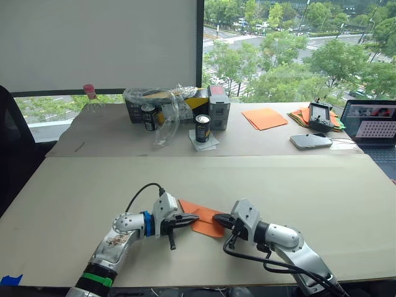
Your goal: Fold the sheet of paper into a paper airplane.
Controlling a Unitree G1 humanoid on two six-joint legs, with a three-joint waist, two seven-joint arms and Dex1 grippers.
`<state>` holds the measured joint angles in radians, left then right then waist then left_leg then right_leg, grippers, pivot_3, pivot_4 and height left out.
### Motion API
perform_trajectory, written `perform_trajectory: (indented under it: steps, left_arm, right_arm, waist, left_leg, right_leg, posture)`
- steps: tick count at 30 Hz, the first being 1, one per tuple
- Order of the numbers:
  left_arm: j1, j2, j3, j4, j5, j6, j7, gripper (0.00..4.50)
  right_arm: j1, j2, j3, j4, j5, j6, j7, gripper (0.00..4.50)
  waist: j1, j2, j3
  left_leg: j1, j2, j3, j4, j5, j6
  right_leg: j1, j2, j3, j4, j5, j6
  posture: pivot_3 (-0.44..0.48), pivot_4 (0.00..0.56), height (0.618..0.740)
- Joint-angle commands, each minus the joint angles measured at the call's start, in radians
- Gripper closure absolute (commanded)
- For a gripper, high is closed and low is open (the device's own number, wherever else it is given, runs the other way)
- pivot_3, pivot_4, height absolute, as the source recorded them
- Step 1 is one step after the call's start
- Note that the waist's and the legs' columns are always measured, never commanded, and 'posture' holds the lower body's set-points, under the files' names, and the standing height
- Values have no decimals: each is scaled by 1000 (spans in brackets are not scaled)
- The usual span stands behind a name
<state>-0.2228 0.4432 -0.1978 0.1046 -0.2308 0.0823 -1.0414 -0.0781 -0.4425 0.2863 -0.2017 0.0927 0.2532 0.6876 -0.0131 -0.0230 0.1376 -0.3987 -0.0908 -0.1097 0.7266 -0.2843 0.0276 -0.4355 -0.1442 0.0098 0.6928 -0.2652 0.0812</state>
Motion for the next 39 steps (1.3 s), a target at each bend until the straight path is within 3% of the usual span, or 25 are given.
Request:
perform_trajectory:
  steps: [1,12,20,25,26,36,39]
  left_arm:
    - [12,27,19,49,24,7,20,4500]
    - [45,75,161,-88,-118,121,42,4500]
    - [28,160,198,-153,-161,208,-3,4500]
    - [19,175,226,-192,-185,249,15,4500]
    - [20,176,227,-197,-184,252,18,4500]
    - [49,186,222,-220,-165,289,38,4500]
    - [47,187,220,-213,-161,288,42,4500]
  right_arm:
    - [33,-13,25,53,-27,37,4,4457]
    - [-1,-27,-72,-1,74,-26,65,4457]
    - [-119,-154,-163,-146,280,234,202,4457]
    - [-130,-212,-173,-182,334,341,227,4457]
    - [-130,-208,-183,-183,353,359,225,3888]
    - [-135,-219,-253,-172,445,458,210,463]
    - [-136,-223,-262,-157,453,465,212,463]
  waist:
    - [0,1,0]
    - [2,0,2]
    - [12,1,17]
    - [14,0,17]
    - [15,0,17]
    - [18,0,19]
    - [18,0,19]
  left_leg:
    - [0,0,0,0,0,0]
    - [-2,-1,0,-1,0,0]
    - [-13,-4,0,1,0,0]
    - [-25,-3,0,0,2,-3]
    - [-25,-3,0,0,2,-3]
    - [-25,-3,0,1,2,-3]
    - [-25,-3,0,1,3,-3]
  right_leg:
    - [0,0,0,0,0,0]
    - [-3,0,0,0,0,0]
    - [-8,-3,0,-1,5,-7]
    - [-21,-3,0,1,6,-8]
    - [-22,-3,0,1,6,-9]
    - [-21,-3,0,1,7,-10]
    - [-21,-3,0,1,8,-10]
  posture:
    - [0,150,670]
    - [0,150,670]
    - [0,150,670]
    - [0,150,670]
    - [0,150,670]
    - [0,150,670]
    - [0,150,670]
